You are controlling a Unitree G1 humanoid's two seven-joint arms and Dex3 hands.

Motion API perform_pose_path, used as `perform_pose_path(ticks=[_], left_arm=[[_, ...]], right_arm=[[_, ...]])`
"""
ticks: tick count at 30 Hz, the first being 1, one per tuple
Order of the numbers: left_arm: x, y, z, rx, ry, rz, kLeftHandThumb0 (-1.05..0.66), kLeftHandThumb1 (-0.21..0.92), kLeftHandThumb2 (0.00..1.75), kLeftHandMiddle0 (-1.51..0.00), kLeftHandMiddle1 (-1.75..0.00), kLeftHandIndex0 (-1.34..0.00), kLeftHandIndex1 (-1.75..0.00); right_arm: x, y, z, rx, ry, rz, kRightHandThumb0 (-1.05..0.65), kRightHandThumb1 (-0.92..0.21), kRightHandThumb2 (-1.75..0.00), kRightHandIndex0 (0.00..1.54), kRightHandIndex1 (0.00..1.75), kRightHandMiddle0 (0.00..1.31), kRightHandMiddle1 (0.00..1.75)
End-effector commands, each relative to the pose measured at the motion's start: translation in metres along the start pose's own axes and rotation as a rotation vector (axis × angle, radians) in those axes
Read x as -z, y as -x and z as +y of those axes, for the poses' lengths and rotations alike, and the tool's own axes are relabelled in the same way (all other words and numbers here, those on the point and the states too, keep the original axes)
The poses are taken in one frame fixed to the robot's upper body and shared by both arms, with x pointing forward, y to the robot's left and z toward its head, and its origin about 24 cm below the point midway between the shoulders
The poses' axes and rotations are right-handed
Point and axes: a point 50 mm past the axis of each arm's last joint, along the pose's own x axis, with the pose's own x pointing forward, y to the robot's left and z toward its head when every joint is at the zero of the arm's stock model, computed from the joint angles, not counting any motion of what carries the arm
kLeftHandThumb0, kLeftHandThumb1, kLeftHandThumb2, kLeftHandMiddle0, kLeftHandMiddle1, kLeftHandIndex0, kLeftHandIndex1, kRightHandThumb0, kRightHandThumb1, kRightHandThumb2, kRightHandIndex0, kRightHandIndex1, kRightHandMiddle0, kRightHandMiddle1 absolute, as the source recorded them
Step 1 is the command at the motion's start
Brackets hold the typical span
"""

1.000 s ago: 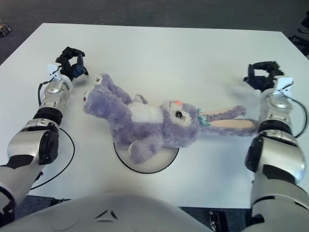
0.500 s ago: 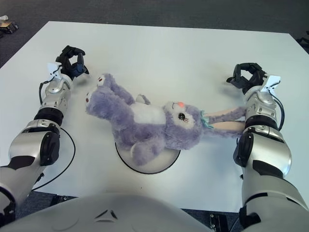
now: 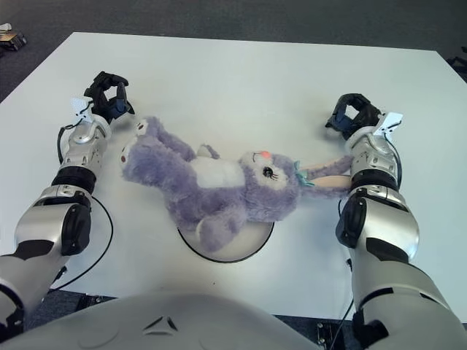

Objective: Put the doll into the plate.

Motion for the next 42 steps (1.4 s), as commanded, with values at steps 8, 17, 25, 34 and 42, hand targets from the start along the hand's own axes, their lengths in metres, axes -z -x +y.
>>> perform_pose_path(ticks=[8,17,25,34,42], left_arm=[[0.003,0.005,0.000,-0.011,0.030,-0.004,-0.39,0.64,0.91,-0.96,-1.75,-0.37,-1.75],[0.003,0.007,-0.001,-0.012,0.042,0.000,-0.39,0.65,0.90,-0.96,-1.75,-0.36,-1.75],[0.003,0.008,-0.001,-0.008,0.050,-0.004,-0.39,0.65,0.89,-0.95,-1.75,-0.36,-1.75],[0.003,0.009,-0.001,-0.012,0.050,-0.013,-0.39,0.64,0.91,-0.97,-1.75,-0.37,-1.75],[0.003,0.009,-0.001,-0.013,0.045,-0.012,-0.39,0.62,0.93,-0.98,-1.75,-0.38,-1.75]], right_arm=[[0.003,-0.003,0.018,-0.100,-0.032,0.022,-0.49,-0.30,-1.34,1.33,1.75,0.63,1.75],[0.006,-0.002,0.028,-0.170,-0.009,0.022,-0.49,-0.28,-1.36,1.33,1.75,0.65,1.75],[0.006,-0.002,0.034,-0.197,0.004,0.018,-0.49,-0.27,-1.37,1.33,1.75,0.65,1.75],[0.002,-0.002,0.042,-0.218,0.003,0.002,-0.49,-0.27,-1.37,1.33,1.75,0.65,1.75],[0.001,-0.002,0.045,-0.227,-0.010,-0.006,-0.50,-0.27,-1.37,1.35,1.75,0.65,1.75]])
